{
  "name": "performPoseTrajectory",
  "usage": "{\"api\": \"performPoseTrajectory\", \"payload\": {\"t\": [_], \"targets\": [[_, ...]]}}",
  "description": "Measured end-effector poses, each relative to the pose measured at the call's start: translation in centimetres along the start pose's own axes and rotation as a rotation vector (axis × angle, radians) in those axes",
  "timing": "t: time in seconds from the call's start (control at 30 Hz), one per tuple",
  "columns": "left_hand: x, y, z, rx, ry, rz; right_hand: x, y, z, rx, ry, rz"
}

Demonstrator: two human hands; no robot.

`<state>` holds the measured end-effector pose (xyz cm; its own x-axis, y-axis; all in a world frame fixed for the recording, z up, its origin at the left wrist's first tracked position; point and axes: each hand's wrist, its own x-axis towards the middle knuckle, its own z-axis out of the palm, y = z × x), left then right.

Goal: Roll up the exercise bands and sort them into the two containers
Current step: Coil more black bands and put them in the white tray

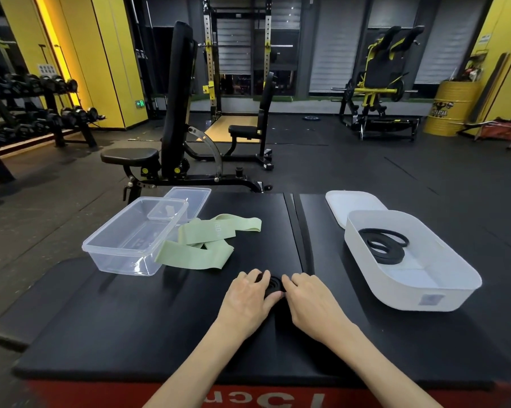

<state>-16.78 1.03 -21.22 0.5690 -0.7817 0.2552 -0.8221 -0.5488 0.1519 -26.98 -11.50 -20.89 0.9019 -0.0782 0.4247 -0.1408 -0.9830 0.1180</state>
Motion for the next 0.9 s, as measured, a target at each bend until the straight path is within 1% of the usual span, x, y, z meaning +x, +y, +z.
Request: {"api": "performPoseTrajectory", "payload": {"t": [0.07,0.17,0.3,0.43,0.53,0.67,0.77,0.9], "targets": [[-0.1,-0.2,0.4,-0.101,0.038,-0.028,-0.6,0.6,0.3,0.049,0.014,-0.009],[-0.2,-0.6,0.5,-0.211,0.073,-0.038,-1.6,2.3,0.1,0.160,-0.059,-0.049],[-0.2,-0.5,0.3,-0.280,0.107,-0.032,-1.8,4.2,-0.4,0.164,-0.142,-0.043],[-0.4,-0.5,0.4,-0.355,0.099,-0.064,-1.9,4.1,-0.4,0.201,-0.050,-0.064],[-0.4,-0.2,0.3,-0.346,0.094,-0.082,-1.8,3.8,-0.5,0.170,0.007,-0.098],[-0.4,0.0,0.3,-0.305,0.087,-0.123,-1.5,3.0,-0.8,0.033,0.015,-0.148],[-0.3,0.5,0.3,-0.276,0.081,-0.162,-1.4,1.9,-0.6,-0.041,0.029,-0.110],[-0.5,1.2,0.5,-0.247,0.111,-0.184,-2.1,1.6,0.3,-0.015,0.039,-0.049]]}}
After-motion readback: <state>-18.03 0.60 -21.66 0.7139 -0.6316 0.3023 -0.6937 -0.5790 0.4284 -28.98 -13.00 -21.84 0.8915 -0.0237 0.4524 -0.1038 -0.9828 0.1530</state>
